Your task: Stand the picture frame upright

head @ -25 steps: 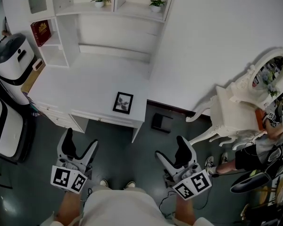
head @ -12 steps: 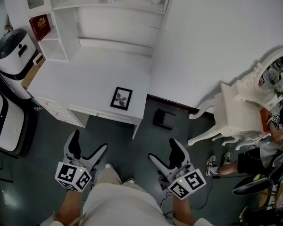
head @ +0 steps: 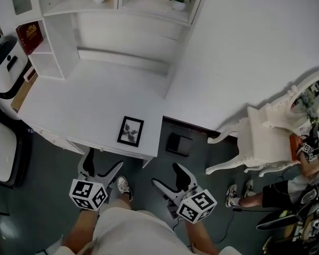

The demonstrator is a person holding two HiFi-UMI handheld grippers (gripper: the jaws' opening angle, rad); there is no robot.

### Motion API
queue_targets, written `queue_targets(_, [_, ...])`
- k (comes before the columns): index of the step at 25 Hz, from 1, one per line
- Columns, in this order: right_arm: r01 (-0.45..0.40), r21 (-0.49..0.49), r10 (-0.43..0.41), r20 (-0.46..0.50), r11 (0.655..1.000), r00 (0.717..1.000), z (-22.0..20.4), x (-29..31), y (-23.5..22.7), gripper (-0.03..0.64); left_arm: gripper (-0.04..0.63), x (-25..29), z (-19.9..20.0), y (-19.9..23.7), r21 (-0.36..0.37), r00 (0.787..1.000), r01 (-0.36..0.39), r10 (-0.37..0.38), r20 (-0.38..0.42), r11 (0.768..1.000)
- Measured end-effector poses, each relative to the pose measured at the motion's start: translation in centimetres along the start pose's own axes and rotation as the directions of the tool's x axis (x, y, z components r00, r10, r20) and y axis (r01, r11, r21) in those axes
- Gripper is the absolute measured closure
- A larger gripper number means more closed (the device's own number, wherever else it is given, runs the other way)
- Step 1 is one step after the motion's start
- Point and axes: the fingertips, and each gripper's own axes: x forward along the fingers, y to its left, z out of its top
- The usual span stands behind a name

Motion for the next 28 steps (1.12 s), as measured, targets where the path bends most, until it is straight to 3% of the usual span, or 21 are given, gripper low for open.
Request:
queue_targets(5, [0.022, 0.019, -0.02, -0.098, 1.0, 0.995, 0.4, 6.8, -3.6, 0.189, 0.094, 6.8, 0.1, 4.2, -0.035, 0.998, 0.039, -0.041, -0.053, 0.999])
queue_targets(11, [0.058, 0.093, -0.039, -0.195, 0.994, 0.98, -1.7, 13.6, -6.9, 0.189, 0.094, 12.8, -3.6, 7.6, -0.096, 0.978, 0.089, -0.106, -0.18, 0.991])
queue_targets(15, [0.098, 0.127, -0.063, -0.254, 0.987, 0.965, -3.6, 16.7, -9.4, 0.189, 0.094, 15.8, -6.7, 8.6, -0.106, 0.949, 0.119, -0.145, -0.28, 0.987])
queue_targets(22, [0.116, 0.138, -0.053, -0.396, 0.984, 0.917, -7.6, 21.7, -14.3, 0.194, 0.107, 20.0, -11.6, 10.6, -0.124, 0.891, 0.063, -0.112, -0.441, 0.99])
queue_targets(26, [0.085, 0.128, -0.015, -0.472, 0.988, 0.882, -9.4, 24.2, -15.8, 0.313, 0.179, 22.4, -13.5, 11.0, -0.069, 0.85, 0.055, -0.082, -0.521, 0.996])
queue_targets(28, [0.088, 0.126, -0.008, -0.529, 0.988, 0.848, -10.9, 24.9, -16.6, 0.333, 0.196, 23.2, -14.6, 11.4, -0.054, 0.825, 0.031, -0.056, -0.563, 0.998])
